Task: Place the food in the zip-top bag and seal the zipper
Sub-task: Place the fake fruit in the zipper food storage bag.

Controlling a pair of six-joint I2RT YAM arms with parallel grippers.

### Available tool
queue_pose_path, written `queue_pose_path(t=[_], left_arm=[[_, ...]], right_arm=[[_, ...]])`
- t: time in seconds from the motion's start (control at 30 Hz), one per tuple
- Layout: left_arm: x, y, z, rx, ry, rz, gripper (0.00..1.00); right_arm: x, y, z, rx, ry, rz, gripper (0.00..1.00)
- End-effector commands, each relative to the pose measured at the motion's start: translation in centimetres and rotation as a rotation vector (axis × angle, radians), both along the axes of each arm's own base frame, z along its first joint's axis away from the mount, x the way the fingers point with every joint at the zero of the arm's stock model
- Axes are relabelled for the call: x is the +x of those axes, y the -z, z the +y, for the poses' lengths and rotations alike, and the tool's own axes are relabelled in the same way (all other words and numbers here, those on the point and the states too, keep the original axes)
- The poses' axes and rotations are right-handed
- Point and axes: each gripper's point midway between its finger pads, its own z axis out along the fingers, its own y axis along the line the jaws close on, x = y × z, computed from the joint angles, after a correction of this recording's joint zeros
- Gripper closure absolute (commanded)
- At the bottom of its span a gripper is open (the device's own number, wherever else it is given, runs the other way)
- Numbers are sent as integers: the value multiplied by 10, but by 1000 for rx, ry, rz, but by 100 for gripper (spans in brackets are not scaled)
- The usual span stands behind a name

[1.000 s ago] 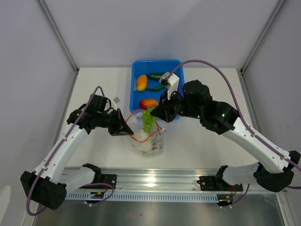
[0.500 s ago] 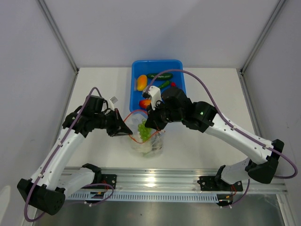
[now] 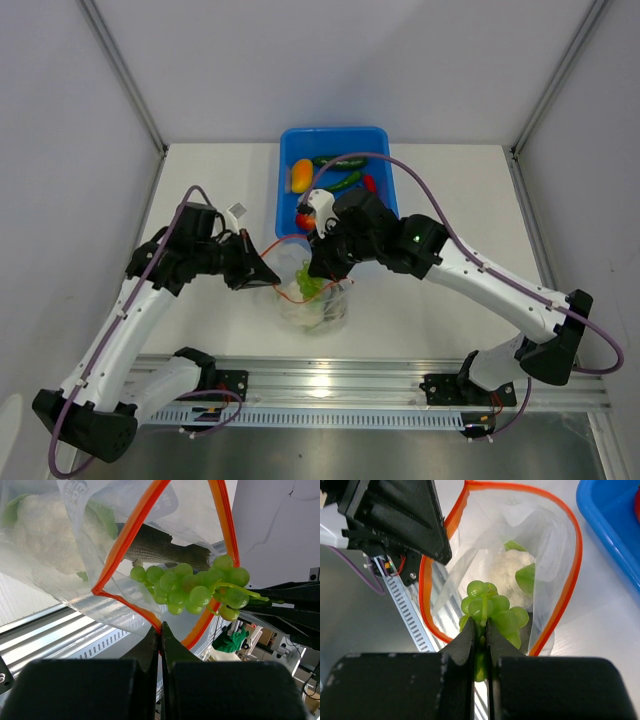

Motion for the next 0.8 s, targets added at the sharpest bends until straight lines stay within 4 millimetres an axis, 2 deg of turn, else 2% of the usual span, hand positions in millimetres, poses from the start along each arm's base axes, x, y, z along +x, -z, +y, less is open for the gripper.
queue_pose_path(t=[0.0,0.13,0.2,0.23,0.27,0.3,0.33,0.4,0.47,0.5,0.6,0.77], left_arm=[[0,-19,1,-26,-20,-49,99],[-4,-17,3,-24,-24,-48,99],[-5,-17,4,-22,-29,-52,99],[-6,-17,5,-19,-31,-52,99],[-7,-18,6,-19,-31,-57,99],[-7,-18,6,-17,-33,-58,99],[-8,-17,7,-16,-34,-57,100],[-9,-16,7,-15,-37,-58,99],[-10,-11,7,-19,-39,-45,99],[-11,-12,7,-23,-40,-49,100],[-14,-9,8,-21,-44,-51,99],[-16,-4,10,-9,-42,-49,99]], right_arm=[[6,-10,23,93,10,1,100],[8,-6,48,179,-1,38,100],[6,8,58,181,-7,96,100],[7,8,65,207,-14,100,100],[6,18,67,205,-7,128,99],[5,27,70,197,-13,145,95],[6,29,74,215,-19,144,87],[4,47,76,198,-32,153,54],[3,54,79,186,-48,162,43],[4,58,77,181,-38,162,30],[13,43,69,208,-1,120,11],[30,7,47,239,69,59,10]])
